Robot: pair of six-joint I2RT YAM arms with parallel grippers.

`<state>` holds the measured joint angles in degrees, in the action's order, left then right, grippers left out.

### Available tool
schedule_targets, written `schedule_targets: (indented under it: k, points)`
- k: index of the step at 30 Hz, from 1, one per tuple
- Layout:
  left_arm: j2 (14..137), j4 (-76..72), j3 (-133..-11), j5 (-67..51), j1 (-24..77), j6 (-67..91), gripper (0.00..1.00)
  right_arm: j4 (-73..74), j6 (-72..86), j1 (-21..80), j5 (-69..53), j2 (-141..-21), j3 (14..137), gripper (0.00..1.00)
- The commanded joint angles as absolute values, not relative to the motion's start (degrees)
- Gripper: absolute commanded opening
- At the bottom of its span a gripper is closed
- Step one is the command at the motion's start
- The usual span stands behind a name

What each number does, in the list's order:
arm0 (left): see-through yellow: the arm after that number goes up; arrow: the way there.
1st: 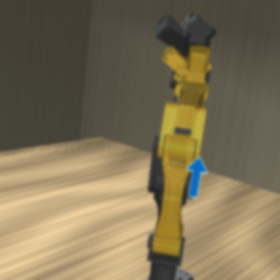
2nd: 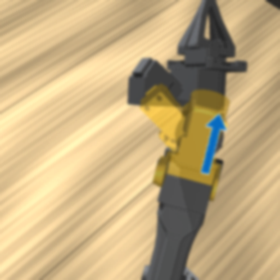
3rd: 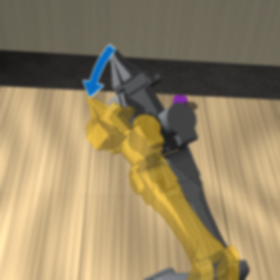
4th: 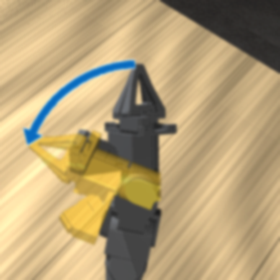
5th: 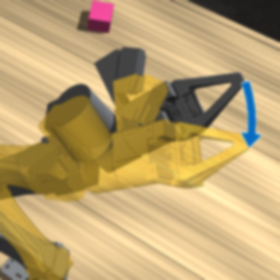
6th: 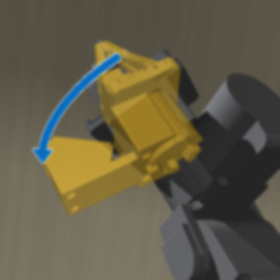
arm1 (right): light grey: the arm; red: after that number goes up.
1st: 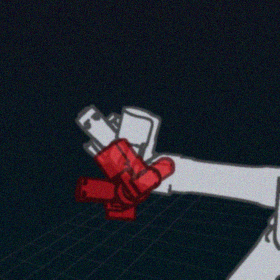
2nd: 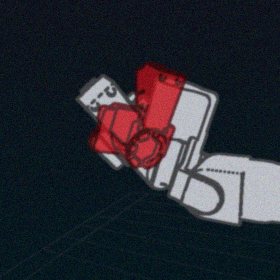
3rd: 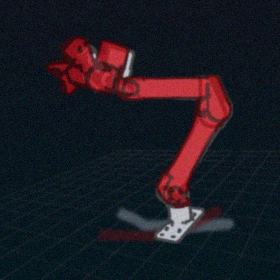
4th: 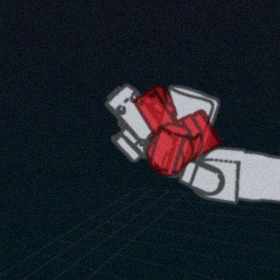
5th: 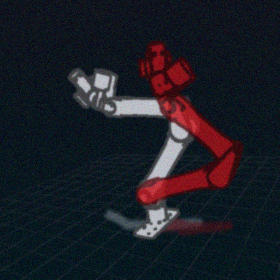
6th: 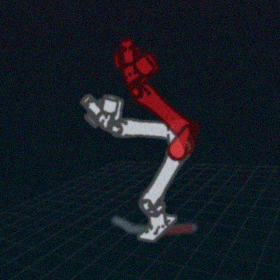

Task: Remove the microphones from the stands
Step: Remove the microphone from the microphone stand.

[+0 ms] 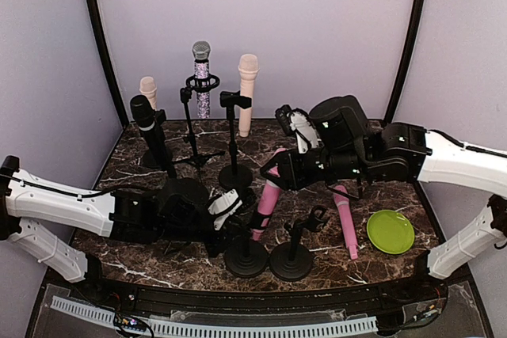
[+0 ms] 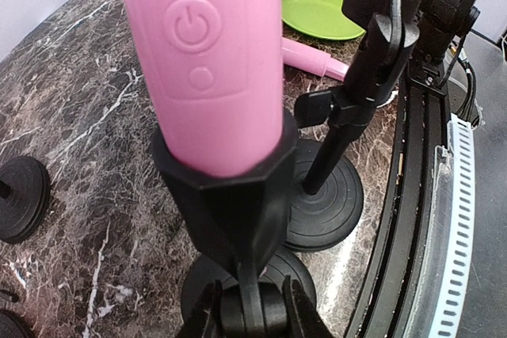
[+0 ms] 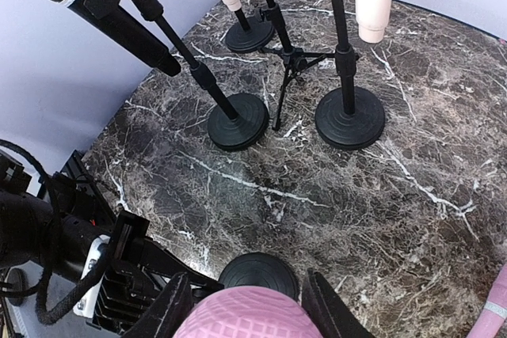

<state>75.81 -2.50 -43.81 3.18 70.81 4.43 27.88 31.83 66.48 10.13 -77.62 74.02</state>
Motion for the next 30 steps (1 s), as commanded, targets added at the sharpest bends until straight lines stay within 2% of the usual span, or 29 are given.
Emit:
schedule_targets:
  k: [1,5,12,30]
  points:
    - [77.5,1.7,-44.5,0.1,71.0,2.8,0.00,18.0,27.8,64.1,3.3,-74.1,76.9,0.25]
    - [77.6,1.8,-44.2,0.1,71.0,2.0,0.00,19.5,29.6,62.4,4.9,-74.3,77.5,0.25]
    - [77.3,3.3,-44.4,1.3,71.0,0.6,0.00,25.5,39.3,62.3,15.1,-76.8,80.4,0.24]
    - [78.2,3.6,-45.4,1.2,71.0,2.7,0.00,28.1,41.7,60.6,15.9,-75.8,80.7,0.25]
